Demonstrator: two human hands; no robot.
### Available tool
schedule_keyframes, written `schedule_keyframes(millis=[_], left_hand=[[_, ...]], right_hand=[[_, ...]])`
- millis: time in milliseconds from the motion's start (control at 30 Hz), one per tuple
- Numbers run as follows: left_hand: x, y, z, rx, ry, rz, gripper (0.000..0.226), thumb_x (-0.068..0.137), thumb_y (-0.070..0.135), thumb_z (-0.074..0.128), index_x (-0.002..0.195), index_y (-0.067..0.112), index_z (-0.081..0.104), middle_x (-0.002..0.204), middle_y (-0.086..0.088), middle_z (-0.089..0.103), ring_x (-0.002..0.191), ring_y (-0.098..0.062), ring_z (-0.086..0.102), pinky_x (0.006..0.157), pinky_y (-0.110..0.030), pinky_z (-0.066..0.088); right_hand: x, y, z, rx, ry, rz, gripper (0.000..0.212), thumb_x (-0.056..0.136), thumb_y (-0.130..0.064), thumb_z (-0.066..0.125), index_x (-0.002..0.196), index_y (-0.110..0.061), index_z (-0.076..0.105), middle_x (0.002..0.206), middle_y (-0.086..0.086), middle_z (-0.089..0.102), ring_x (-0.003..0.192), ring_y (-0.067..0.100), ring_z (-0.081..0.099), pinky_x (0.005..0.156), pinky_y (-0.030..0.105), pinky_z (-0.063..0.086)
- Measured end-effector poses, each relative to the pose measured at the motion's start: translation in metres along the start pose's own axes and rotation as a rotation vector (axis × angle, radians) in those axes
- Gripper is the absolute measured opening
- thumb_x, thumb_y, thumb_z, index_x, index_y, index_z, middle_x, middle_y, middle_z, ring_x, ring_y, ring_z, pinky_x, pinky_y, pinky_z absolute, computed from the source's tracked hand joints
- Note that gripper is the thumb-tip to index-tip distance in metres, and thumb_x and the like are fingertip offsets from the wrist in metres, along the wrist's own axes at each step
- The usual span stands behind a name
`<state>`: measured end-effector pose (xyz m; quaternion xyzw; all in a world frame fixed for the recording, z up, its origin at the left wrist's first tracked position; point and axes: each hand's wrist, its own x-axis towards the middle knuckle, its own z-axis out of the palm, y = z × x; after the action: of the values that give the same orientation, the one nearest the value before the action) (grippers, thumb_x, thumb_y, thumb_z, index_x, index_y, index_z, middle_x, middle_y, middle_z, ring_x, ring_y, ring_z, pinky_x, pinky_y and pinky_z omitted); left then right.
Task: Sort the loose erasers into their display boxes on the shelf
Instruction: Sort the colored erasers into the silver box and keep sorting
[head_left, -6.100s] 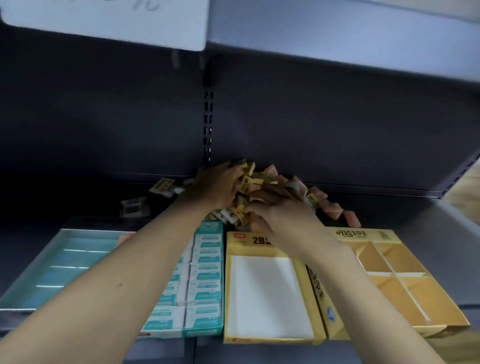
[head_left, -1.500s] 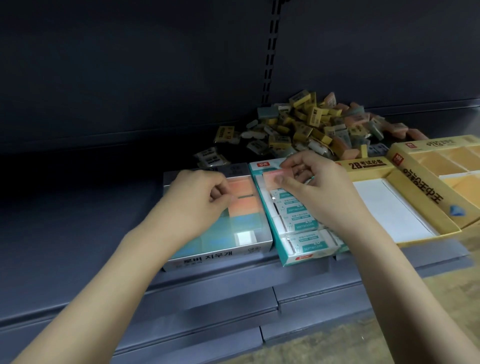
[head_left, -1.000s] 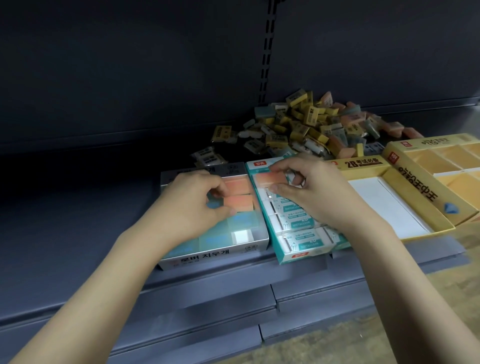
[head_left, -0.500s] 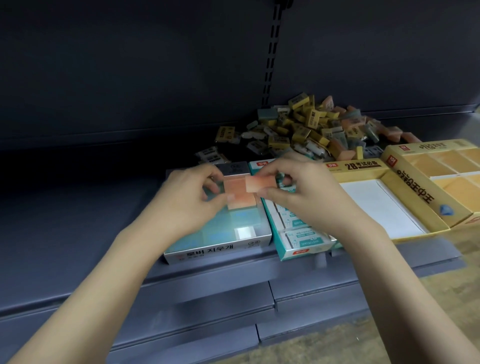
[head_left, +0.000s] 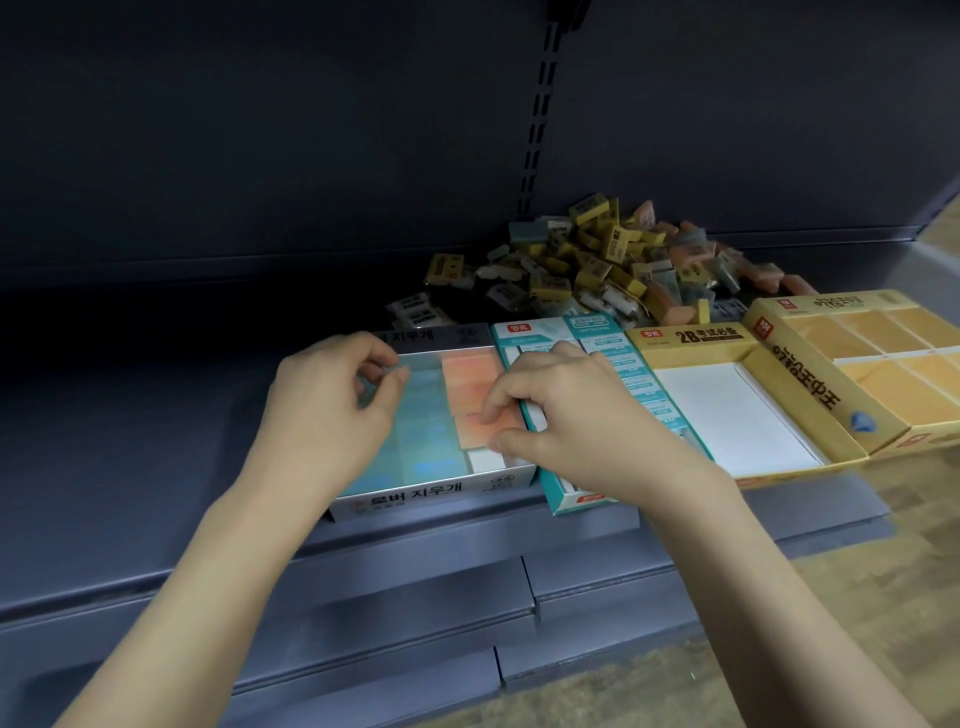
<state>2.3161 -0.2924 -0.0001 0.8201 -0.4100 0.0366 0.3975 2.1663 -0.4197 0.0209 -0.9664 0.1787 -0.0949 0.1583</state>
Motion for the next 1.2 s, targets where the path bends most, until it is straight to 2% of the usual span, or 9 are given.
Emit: schedule_keyframes(millis=[167,333,467,567,633,733,867,1067,1200], left_hand=[[-0.002,-0.007,0.002,0.015,0.002,0.042,0.006,0.083,0.009,0.064,0.087,0.012,0.067,0.074,0.010,0.055,0.065,0.000,0.049,0.062,-0.001,0.034],[-0.002,-0.007,0.000,0.000,0.002,0.050,0.005,0.083,0.010,0.064,0.086,0.013,0.067,0.073,0.011,0.055,0.066,-0.001,0.051,0.061,-0.002,0.034],[0.007,-0.002,-0.004,0.013,0.001,0.071,0.005,0.084,0.014,0.063,0.085,0.016,0.067,0.072,0.013,0.056,0.068,-0.001,0.052,0.060,-0.006,0.034],[0.020,0.007,-0.004,0.015,-0.015,0.103,0.004,0.084,0.016,0.063,0.086,0.016,0.066,0.071,0.016,0.056,0.069,-0.001,0.053,0.063,-0.013,0.040],[0.031,0.015,0.000,0.024,-0.043,0.133,0.006,0.085,0.016,0.062,0.089,0.016,0.066,0.071,0.015,0.056,0.069,-0.004,0.054,0.066,-0.021,0.044],[0.053,0.025,0.014,0.061,-0.095,0.181,0.013,0.086,0.019,0.060,0.098,0.015,0.064,0.083,0.009,0.060,0.083,-0.014,0.060,0.078,-0.028,0.048],[0.096,0.037,0.041,0.147,-0.128,0.239,0.017,0.090,0.022,0.056,0.105,0.016,0.061,0.103,-0.001,0.065,0.096,-0.022,0.060,0.081,-0.038,0.049],[0.153,0.056,0.094,0.352,-0.217,0.377,0.028,0.092,0.015,0.051,0.119,0.009,0.057,0.122,-0.007,0.054,0.109,-0.027,0.053,0.085,-0.036,0.044],[0.177,0.059,0.124,0.423,-0.308,0.447,0.041,0.086,-0.001,0.052,0.126,0.007,0.054,0.128,-0.008,0.049,0.117,-0.028,0.048,0.094,-0.038,0.042]], right_hand=[[0.001,-0.001,0.003,0.005,0.028,0.015,0.014,0.082,-0.032,0.067,0.096,-0.033,0.068,0.102,-0.009,0.062,0.097,0.014,0.044,0.093,0.035,0.034],[0.002,0.001,0.004,0.060,0.040,-0.013,0.013,0.080,-0.030,0.069,0.093,-0.029,0.068,0.096,-0.005,0.062,0.095,0.017,0.048,0.090,0.036,0.038],[0.003,0.006,0.005,0.130,0.135,-0.026,0.014,0.084,-0.037,0.060,0.091,-0.027,0.068,0.092,-0.009,0.061,0.093,0.016,0.051,0.088,0.040,0.041],[0.002,0.012,0.004,0.100,0.204,-0.023,0.026,0.084,-0.040,0.048,0.093,-0.027,0.068,0.094,-0.015,0.059,0.092,0.019,0.052,0.085,0.041,0.041],[0.002,0.018,0.003,0.042,0.268,-0.044,0.027,0.085,-0.037,0.047,0.096,-0.025,0.069,0.098,-0.011,0.063,0.093,0.022,0.054,0.082,0.040,0.042],[0.000,0.030,0.001,-0.086,0.354,-0.066,0.024,0.086,-0.024,0.051,0.100,-0.022,0.070,0.103,-0.004,0.067,0.096,0.027,0.058,0.077,0.036,0.041],[-0.004,0.047,-0.008,-0.203,0.385,-0.080,0.032,0.085,-0.026,0.042,0.101,-0.023,0.069,0.105,-0.003,0.067,0.096,0.027,0.060,0.075,0.035,0.042],[-0.016,0.086,-0.023,-0.304,0.391,-0.046,0.029,0.083,-0.023,0.044,0.097,-0.021,0.070,0.103,0.000,0.067,0.094,0.028,0.061,0.080,0.041,0.049],[-0.026,0.107,-0.035,-0.367,0.420,-0.022,0.033,0.085,-0.025,0.041,0.100,-0.024,0.070,0.103,-0.002,0.067,0.099,0.024,0.060,0.081,0.030,0.033]])
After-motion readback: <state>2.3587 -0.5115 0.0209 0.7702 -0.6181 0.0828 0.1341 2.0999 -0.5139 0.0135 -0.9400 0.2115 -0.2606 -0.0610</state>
